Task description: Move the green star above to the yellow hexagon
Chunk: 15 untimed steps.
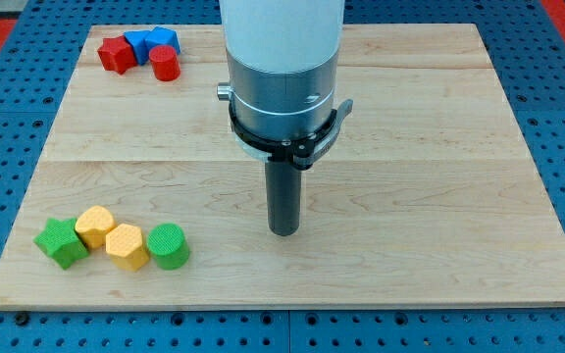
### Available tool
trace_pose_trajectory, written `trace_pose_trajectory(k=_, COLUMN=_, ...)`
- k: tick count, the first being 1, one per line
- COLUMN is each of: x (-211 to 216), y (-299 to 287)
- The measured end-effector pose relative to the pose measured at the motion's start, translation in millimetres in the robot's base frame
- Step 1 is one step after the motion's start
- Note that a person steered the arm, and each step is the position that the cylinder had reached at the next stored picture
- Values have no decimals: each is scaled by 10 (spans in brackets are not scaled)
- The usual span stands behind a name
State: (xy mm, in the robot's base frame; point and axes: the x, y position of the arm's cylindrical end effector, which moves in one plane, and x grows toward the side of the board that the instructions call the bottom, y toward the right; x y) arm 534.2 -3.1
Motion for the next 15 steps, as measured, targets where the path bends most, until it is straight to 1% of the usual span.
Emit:
trace_pose_trajectory(k=2, x=-2, y=14)
trace_pose_trajectory(k=3, x=-114, y=254)
trace_pose_trajectory(k=5, x=-742, y=123)
trace_pose_trajectory(k=6, x=-770, y=-120)
trace_pose_trajectory(k=7, x=-770, y=-538)
trace_pose_trajectory(k=8, x=-938, y=-991)
trace_pose_trajectory(k=9, x=-999, y=-1173)
trace_pose_trajectory(k=10, x=-999, y=-1202)
trace_pose_trajectory(k=11, x=-1003, y=-1418)
trace_pose_trajectory(k=13, x=-1050, y=-2193)
trace_pose_trajectory(k=14, x=-1156, y=-2593)
trace_pose_trajectory(k=15, x=-1012, y=-2828)
